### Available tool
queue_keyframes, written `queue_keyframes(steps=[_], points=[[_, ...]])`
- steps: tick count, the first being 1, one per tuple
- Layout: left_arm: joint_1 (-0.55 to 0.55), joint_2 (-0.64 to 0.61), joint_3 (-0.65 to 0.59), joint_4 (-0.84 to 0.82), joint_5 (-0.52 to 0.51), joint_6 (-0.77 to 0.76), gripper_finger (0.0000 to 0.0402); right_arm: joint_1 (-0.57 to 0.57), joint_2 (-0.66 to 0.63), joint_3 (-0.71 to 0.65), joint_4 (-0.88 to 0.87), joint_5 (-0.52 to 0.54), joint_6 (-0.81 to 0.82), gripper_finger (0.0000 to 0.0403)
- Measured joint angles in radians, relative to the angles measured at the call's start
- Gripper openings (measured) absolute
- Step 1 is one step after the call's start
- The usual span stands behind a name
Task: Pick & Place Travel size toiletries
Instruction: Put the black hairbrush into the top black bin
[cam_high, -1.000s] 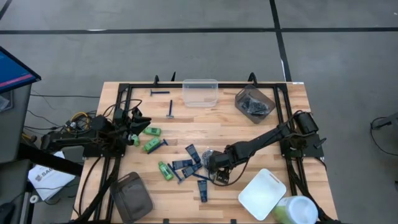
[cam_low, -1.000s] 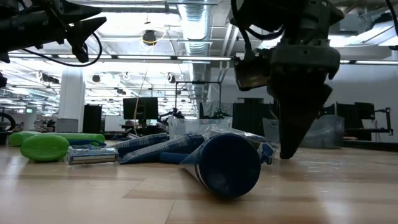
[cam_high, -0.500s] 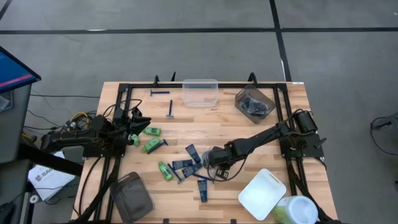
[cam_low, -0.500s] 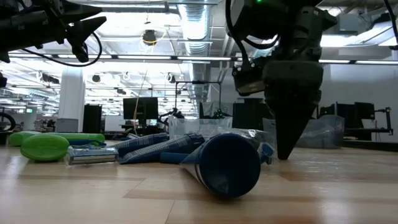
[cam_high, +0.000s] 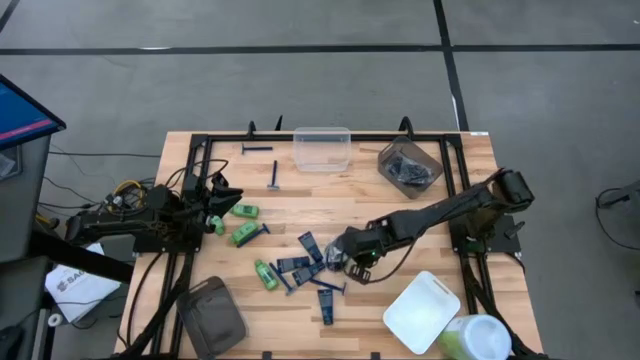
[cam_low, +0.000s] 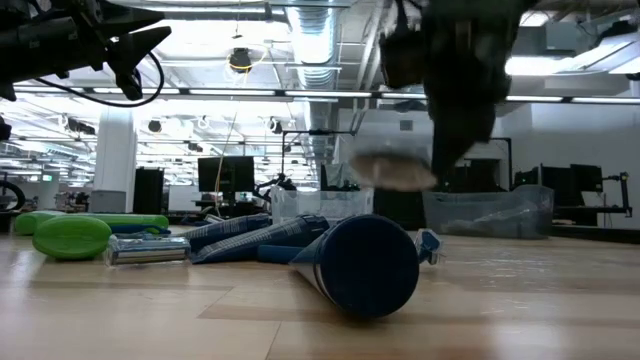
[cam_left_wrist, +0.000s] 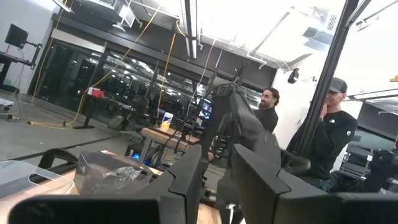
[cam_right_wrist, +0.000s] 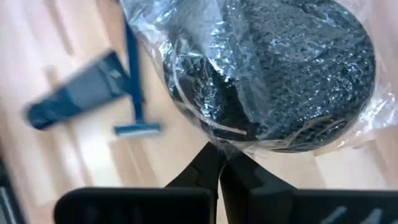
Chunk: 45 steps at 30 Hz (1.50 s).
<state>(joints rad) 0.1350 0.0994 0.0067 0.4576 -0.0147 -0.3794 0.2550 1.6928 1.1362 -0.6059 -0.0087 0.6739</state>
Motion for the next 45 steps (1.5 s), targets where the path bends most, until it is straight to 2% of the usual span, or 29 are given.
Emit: queue_keyframes(steps=[5, 10, 18, 26, 33, 38, 41, 45], points=[[0.0, 0.0, 0.0, 0.001, 0.0, 0.0, 0.0086, -0.071, -0.123, 0.001, -0.022, 0.06, 0.0, 0.0001], [0.0, 0.0, 0.0, 0.006, 0.0, 0.0, 0.0086, -0.191, -0.235, 0.002, -0.091, 0.148, 0.011, 0.0], [0.0, 0.0, 0.0, 0.009, 0.0, 0.0, 0.0086, -0.431, -0.322, 0.002, -0.362, 0.298, 0.087, 0.0], [0.0, 0.0, 0.0, 0.016, 0.0, 0.0, 0.0086, -0.63, -0.261, 0.001, -0.469, 0.325, 0.086, 0.0], [0.0, 0.0, 0.0, 0.024, 0.0, -0.006, 0.0086, -0.739, -0.131, 0.002, -0.465, 0.343, -0.01, 0.0], [0.0, 0.0, 0.0, 0.025, 0.0, -0.076, 0.0086, -0.785, -0.072, 0.002, -0.479, 0.351, -0.085, 0.0001], [0.0, 0.0, 0.0, 0.026, 0.0, -0.079, 0.0086, -0.812, -0.056, 0.002, -0.479, 0.35, -0.148, 0.002], [0.0, 0.0, 0.0, 0.027, 0.0, -0.081, 0.0086, -0.846, -0.053, 0.002, -0.478, 0.35, -0.199, 0.0075]])
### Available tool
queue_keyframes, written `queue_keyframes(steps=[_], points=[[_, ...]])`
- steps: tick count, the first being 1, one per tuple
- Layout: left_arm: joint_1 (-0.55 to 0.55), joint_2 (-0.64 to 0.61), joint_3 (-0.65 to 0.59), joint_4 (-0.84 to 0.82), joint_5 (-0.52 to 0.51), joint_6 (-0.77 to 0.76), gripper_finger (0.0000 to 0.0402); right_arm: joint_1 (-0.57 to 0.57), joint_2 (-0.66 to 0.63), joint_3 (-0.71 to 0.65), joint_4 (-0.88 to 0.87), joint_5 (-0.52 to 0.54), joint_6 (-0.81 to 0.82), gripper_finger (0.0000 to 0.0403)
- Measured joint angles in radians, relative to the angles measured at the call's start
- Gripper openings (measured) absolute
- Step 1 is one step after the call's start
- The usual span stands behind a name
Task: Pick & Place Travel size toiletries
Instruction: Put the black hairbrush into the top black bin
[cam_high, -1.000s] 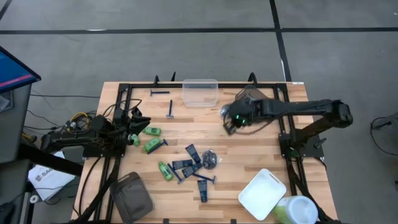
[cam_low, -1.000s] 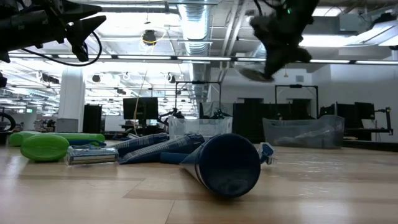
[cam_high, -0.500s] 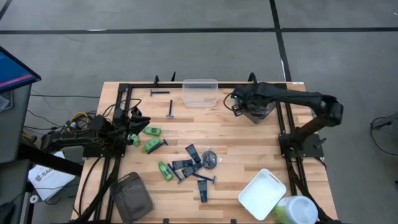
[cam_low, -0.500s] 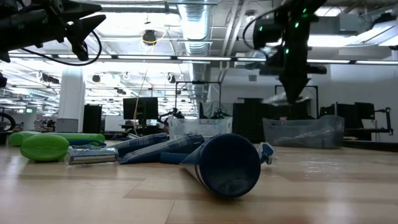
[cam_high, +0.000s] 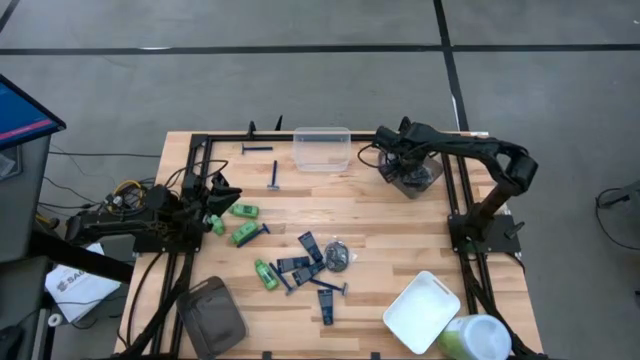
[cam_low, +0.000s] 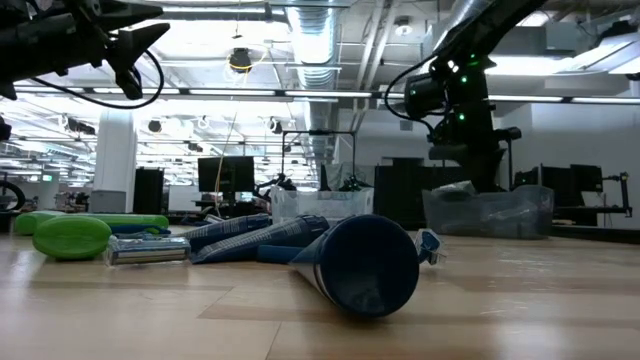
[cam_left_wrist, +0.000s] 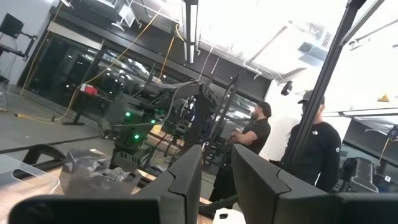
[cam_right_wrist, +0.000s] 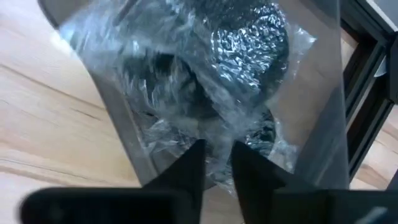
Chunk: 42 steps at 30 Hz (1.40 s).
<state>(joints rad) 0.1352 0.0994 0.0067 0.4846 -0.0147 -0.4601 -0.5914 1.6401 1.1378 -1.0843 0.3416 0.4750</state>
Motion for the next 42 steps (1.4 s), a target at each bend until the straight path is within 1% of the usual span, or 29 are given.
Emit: queue_keyframes(steps=[7, 9, 11, 16, 17, 19, 24, 27, 31, 35, 40, 42], points=[[0.0, 0.0, 0.0, 0.004, 0.0, -0.001, 0.0086, -0.043, -0.042, 0.0, 0.016, -0.001, -0.034, 0.0205], [0.0, 0.0, 0.0, 0.004, 0.0, -0.001, 0.0086, -0.037, -0.072, 0.002, 0.016, -0.02, -0.039, 0.023], [0.0, 0.0, 0.0, 0.004, 0.0, -0.001, 0.0086, -0.019, -0.105, 0.01, 0.03, -0.068, -0.042, 0.0242], [0.0, 0.0, 0.0, 0.004, 0.0, -0.001, 0.0086, 0.073, -0.215, 0.023, 0.15, -0.272, -0.092, 0.0239], [0.0, 0.0, 0.0, 0.004, 0.0, -0.001, 0.0086, 0.103, -0.23, 0.023, 0.173, -0.306, -0.101, 0.0236], [0.0, 0.0, 0.0, 0.004, 0.0, -0.001, 0.0086, 0.174, -0.248, 0.023, 0.199, -0.34, -0.134, 0.0231], [0.0, 0.0, 0.0, 0.004, 0.0, -0.001, 0.0086, 0.35, -0.227, 0.022, 0.218, -0.342, -0.179, 0.0224], [0.0, 0.0, 0.0, 0.004, 0.001, -0.001, 0.0086, 0.448, -0.172, 0.017, 0.253, -0.342, -0.195, 0.0225], [0.0, 0.005, 0.0, 0.008, -0.001, -0.001, 0.0086, 0.556, -0.082, 0.018, 0.343, -0.342, -0.224, 0.0231], [0.0, 0.019, 0.0, 0.013, -0.001, -0.001, 0.0086, 0.627, 0.014, 0.019, 0.403, -0.342, -0.232, 0.0238], [0.0, 0.036, 0.0, 0.014, 0.0, -0.001, 0.0086, 0.678, 0.113, 0.018, 0.39, -0.343, -0.268, 0.0246], [0.0, 0.045, 0.0, 0.02, 0.0, -0.001, 0.0086, 0.693, 0.147, 0.019, 0.411, -0.348, -0.275, 0.0247]])
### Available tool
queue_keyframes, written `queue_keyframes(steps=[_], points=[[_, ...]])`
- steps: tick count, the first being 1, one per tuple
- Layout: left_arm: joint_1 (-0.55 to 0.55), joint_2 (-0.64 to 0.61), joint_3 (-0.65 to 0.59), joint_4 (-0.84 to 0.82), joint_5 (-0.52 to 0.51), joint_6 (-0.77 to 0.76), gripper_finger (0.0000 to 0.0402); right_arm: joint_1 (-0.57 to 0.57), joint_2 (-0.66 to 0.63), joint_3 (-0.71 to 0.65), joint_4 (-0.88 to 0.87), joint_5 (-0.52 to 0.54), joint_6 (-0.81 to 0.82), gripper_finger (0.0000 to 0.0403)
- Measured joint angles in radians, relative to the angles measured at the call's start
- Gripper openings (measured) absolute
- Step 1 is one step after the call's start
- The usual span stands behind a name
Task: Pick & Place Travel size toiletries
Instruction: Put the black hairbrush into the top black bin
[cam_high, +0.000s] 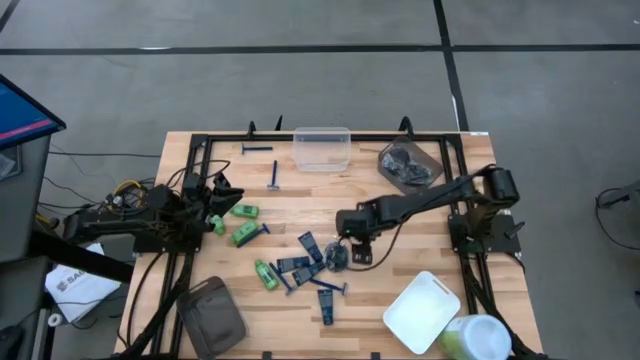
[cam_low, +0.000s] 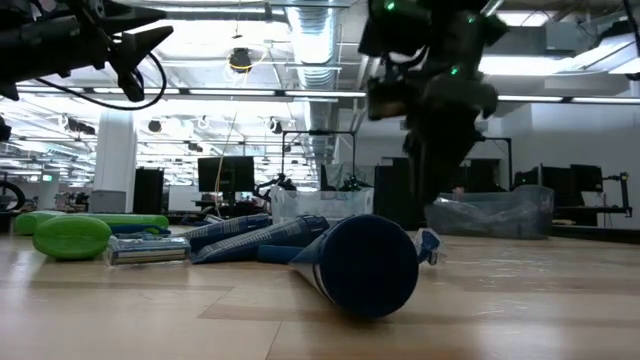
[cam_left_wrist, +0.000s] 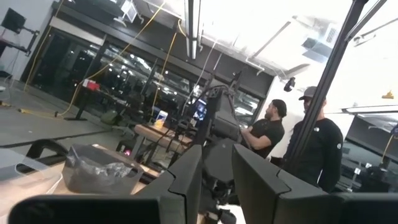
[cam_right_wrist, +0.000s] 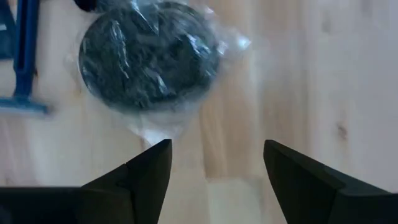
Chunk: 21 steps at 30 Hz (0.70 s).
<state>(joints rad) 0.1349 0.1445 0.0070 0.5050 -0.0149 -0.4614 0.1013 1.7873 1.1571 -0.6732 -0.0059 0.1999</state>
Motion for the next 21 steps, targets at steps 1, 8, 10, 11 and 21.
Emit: queue_keyframes(steps=[1, 8, 10, 11, 21], points=[[0.0, 0.002, 0.0, 0.0, 0.001, 0.0, 0.0086, 0.007, 0.01, -0.001, -0.001, -0.001, -0.004, 0.0247], [0.0, 0.028, 0.0, 0.013, 0.0, 0.0, 0.0086, 0.052, 0.072, 0.005, 0.042, -0.016, -0.054, 0.0247], [0.0, 0.042, 0.0, 0.027, 0.0, 0.0, 0.0086, 0.06, 0.088, 0.006, 0.034, -0.017, -0.053, 0.0247], [0.0, 0.042, 0.0, 0.023, 0.0, 0.0, 0.0086, 0.065, 0.101, 0.011, 0.061, -0.02, -0.053, 0.0247], [0.0, 0.073, 0.0, 0.062, 0.003, 0.0, 0.0086, 0.088, 0.149, 0.015, 0.094, 0.0, 0.005, 0.0242]])
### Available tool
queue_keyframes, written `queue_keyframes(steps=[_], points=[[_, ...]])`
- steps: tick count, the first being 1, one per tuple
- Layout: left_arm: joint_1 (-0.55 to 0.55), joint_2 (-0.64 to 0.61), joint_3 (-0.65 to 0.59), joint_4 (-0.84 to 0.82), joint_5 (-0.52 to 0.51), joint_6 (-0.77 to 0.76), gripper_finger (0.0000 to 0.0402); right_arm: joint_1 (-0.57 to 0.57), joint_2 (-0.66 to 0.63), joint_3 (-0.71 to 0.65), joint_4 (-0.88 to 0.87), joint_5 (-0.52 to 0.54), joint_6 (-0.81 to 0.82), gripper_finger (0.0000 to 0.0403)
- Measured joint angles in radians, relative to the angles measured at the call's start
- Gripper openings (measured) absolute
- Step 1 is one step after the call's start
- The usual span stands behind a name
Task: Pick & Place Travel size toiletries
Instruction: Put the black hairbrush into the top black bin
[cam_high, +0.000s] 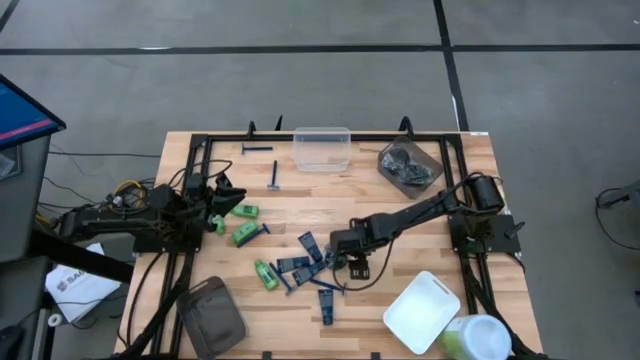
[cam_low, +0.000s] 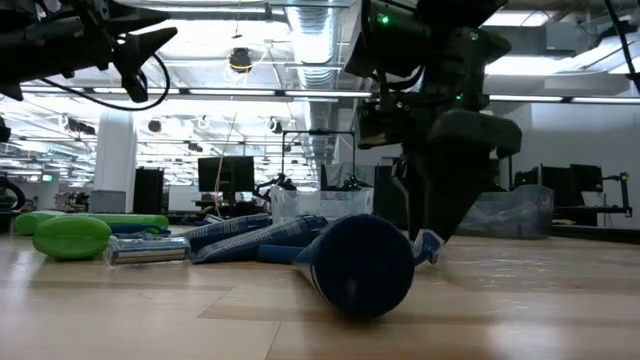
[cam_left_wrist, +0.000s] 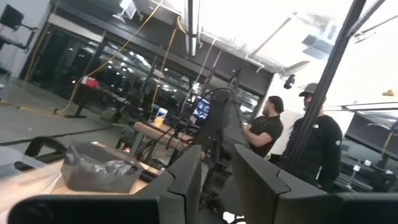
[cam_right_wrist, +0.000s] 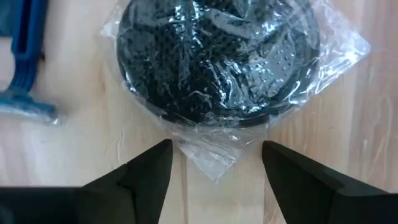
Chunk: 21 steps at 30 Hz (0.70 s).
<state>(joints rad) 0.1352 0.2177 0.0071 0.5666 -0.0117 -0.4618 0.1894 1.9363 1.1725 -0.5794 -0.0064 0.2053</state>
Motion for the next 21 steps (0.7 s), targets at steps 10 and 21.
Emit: queue_keyframes(steps=[10, 21], points=[[0.0, 0.0, 0.0, 0.003, -0.003, 0.0, 0.0086, -0.003, 0.003, -0.001, 0.008, 0.01, 0.013, 0.008], [0.0, 0.0, 0.0, 0.003, -0.003, 0.0, 0.0086, -0.039, -0.05, -0.008, 0.001, -0.03, -0.003, 0.0002]])
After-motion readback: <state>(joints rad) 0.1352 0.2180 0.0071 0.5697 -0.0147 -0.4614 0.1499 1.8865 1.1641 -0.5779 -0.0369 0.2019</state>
